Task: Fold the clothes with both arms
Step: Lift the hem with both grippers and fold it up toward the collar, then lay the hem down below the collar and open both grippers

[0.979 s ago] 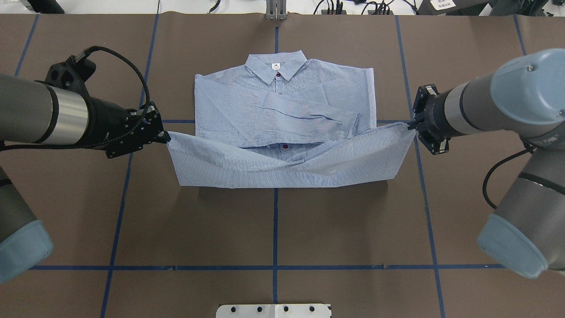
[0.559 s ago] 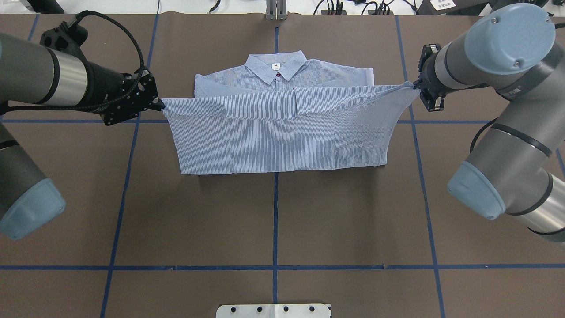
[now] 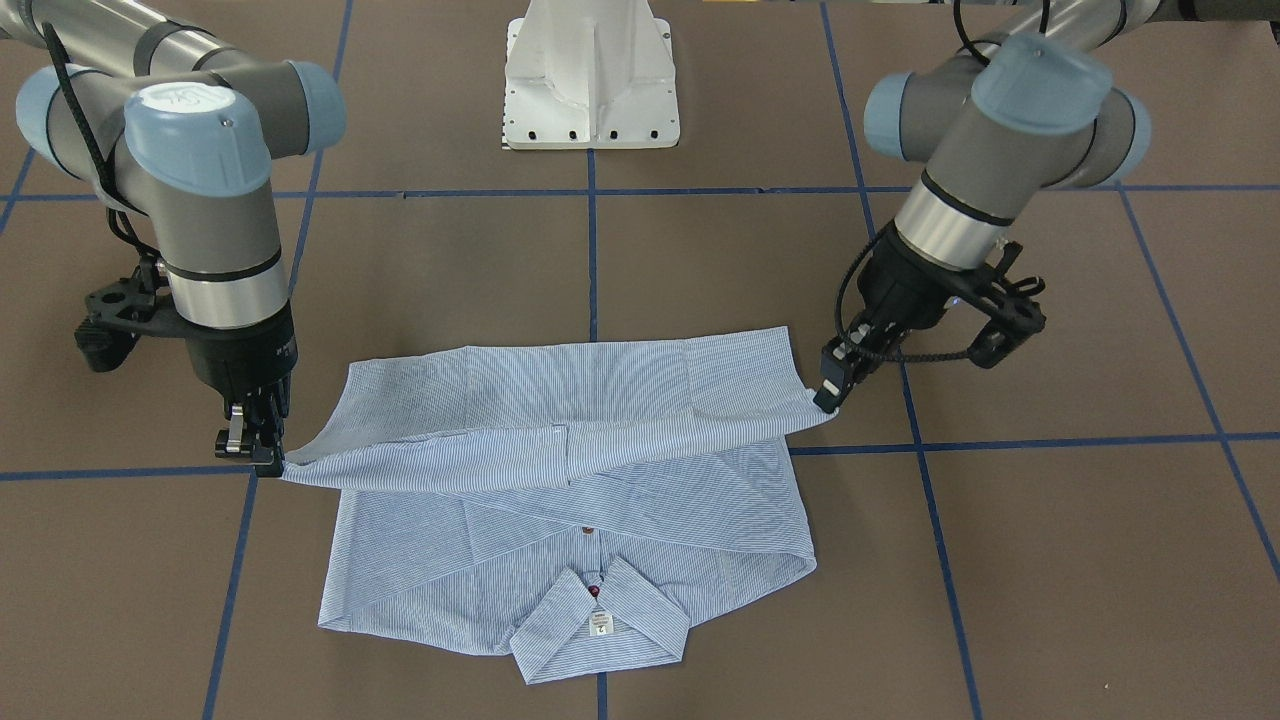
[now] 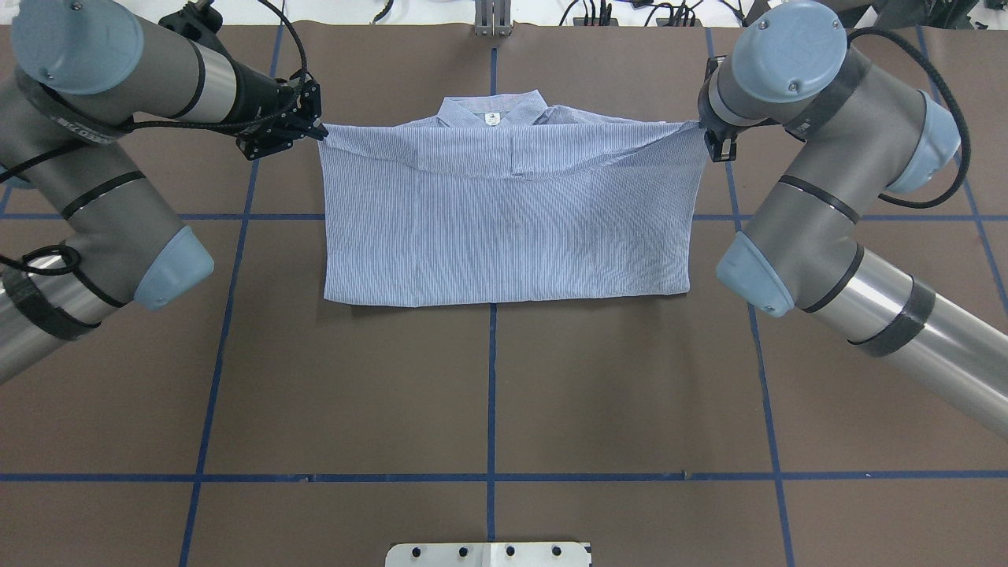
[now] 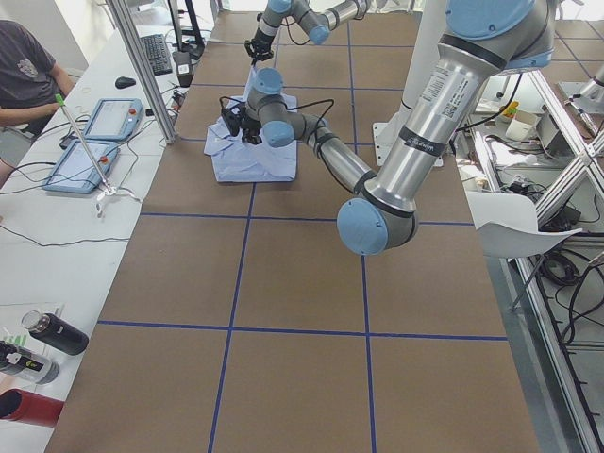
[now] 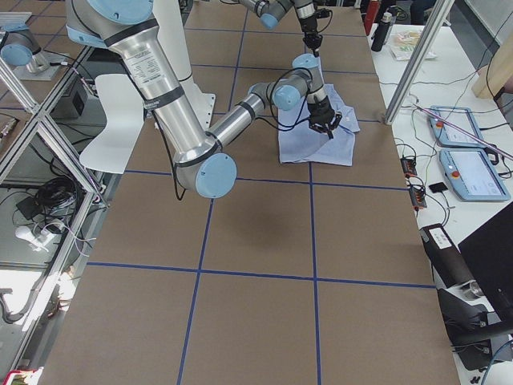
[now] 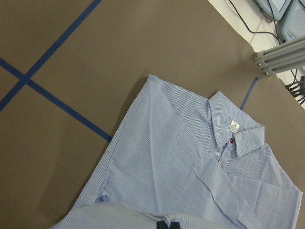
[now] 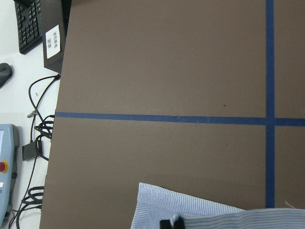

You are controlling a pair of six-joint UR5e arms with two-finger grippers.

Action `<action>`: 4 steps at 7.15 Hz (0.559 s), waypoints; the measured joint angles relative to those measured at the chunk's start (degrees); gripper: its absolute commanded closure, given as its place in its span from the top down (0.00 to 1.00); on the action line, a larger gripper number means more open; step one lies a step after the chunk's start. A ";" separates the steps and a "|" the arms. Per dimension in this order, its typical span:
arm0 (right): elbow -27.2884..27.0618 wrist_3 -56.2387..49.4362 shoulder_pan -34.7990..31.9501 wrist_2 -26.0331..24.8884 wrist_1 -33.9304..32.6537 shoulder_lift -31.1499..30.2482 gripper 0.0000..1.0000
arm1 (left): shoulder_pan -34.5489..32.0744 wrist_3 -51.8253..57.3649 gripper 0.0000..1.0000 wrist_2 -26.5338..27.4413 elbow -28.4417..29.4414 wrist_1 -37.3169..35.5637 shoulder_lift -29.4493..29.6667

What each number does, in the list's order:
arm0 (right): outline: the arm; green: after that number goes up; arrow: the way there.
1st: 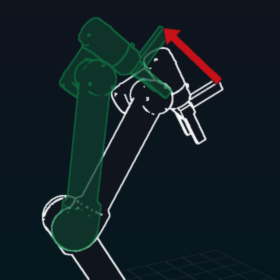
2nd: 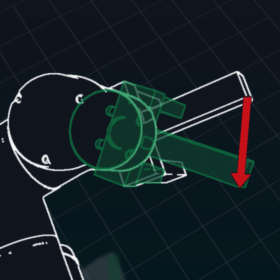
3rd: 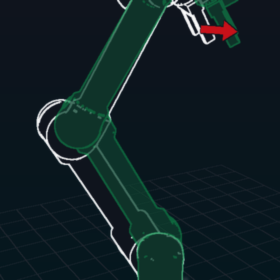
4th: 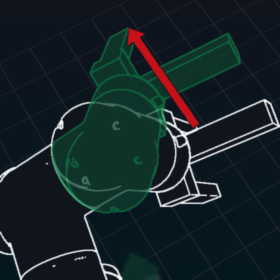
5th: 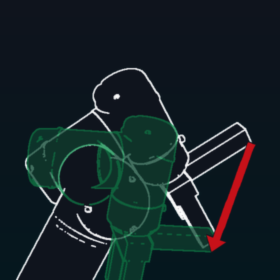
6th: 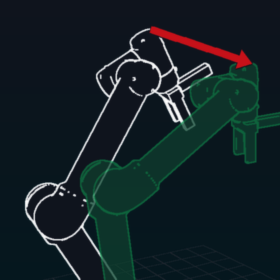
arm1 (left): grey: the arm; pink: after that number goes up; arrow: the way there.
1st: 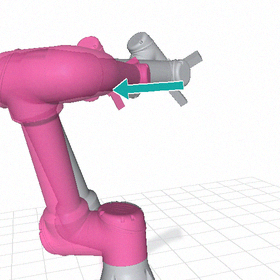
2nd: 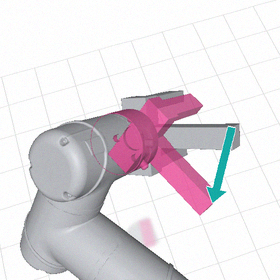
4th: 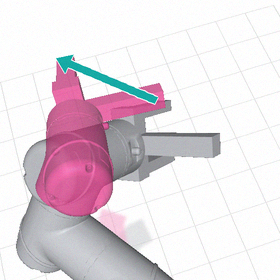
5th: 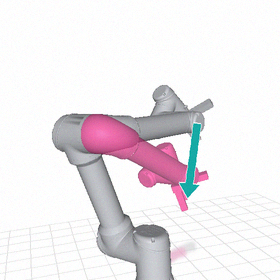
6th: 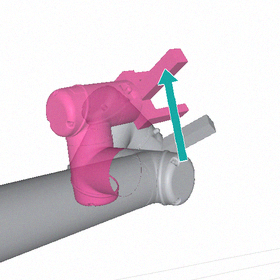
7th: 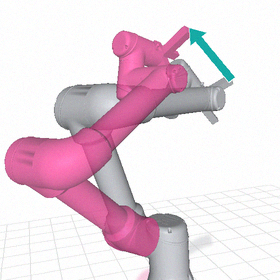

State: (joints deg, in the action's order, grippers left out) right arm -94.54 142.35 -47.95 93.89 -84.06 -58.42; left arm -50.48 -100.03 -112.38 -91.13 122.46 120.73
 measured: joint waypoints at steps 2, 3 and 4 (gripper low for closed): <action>7.91 -0.15 0.01 -0.51 4.49 2.92 0.00 | -0.35 0.85 0.00 0.22 11.74 6.86 5.07; 12.35 -0.26 0.07 -1.14 6.42 4.94 0.00 | -0.36 0.93 0.00 0.31 17.44 10.79 7.37; 16.72 -0.52 0.14 -1.79 9.11 6.21 0.00 | -0.32 0.96 0.00 1.05 21.59 14.21 8.55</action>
State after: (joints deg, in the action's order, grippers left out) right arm -77.82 141.83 -47.81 92.10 -74.95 -52.21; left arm -50.80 -99.07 -111.33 -69.54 136.67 129.28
